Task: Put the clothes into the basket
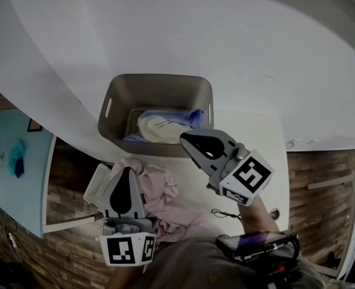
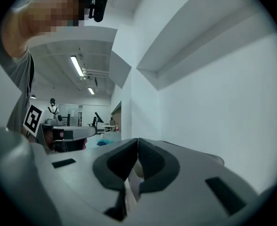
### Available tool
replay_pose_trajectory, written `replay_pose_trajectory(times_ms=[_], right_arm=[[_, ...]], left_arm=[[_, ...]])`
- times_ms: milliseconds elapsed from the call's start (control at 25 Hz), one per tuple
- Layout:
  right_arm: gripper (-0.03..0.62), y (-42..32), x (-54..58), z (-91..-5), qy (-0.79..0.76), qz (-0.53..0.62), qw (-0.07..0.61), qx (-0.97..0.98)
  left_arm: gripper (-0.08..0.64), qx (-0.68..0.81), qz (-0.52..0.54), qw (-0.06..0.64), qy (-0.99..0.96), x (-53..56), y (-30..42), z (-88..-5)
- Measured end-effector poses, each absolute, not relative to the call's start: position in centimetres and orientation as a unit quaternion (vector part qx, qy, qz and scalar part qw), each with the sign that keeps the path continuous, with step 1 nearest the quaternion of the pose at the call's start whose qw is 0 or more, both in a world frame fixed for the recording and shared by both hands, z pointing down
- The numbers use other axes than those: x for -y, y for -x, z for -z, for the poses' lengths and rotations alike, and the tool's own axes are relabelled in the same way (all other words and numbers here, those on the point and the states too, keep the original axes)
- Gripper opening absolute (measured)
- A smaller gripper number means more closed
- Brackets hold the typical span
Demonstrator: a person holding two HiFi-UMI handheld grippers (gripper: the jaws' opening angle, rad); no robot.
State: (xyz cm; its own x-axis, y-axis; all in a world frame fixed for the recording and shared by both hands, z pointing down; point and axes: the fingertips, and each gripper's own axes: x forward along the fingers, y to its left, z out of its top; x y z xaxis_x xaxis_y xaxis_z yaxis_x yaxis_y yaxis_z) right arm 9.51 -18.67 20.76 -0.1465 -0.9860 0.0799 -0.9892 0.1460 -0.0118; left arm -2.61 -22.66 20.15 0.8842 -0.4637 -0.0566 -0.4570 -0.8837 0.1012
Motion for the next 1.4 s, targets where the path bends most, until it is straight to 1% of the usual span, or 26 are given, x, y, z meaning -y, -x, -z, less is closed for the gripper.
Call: replay_pose_trajectory(times_ms=[480, 760, 1080, 1400], right_arm=[[0.011, -4.6, 11.8, -23.5, -0.589, -0.041, 0.025, 0.807], [0.011, -4.8, 7.9, -23.4, -0.568, -0.037, 0.007, 0.822], [0.011, -5.2, 6.9, -22.8, -0.562, -0.041, -0.011, 0.826], [0.011, -5.2, 5.6, -23.1, -0.540, -0.040, -0.002, 0.841]], left_arm=[[0.008, 0.270, 0.047, 0.007, -0.962, 16.2, 3.1, -18.1], [0.008, 0.277, 0.049, -0.010, -0.959, 11.8, 3.1, -17.3], [0.008, 0.317, 0.057, -0.015, -0.947, 11.4, 4.6, -16.9], [0.008, 0.372, 0.057, -0.018, -0.926, 11.0, 6.9, -17.7]])
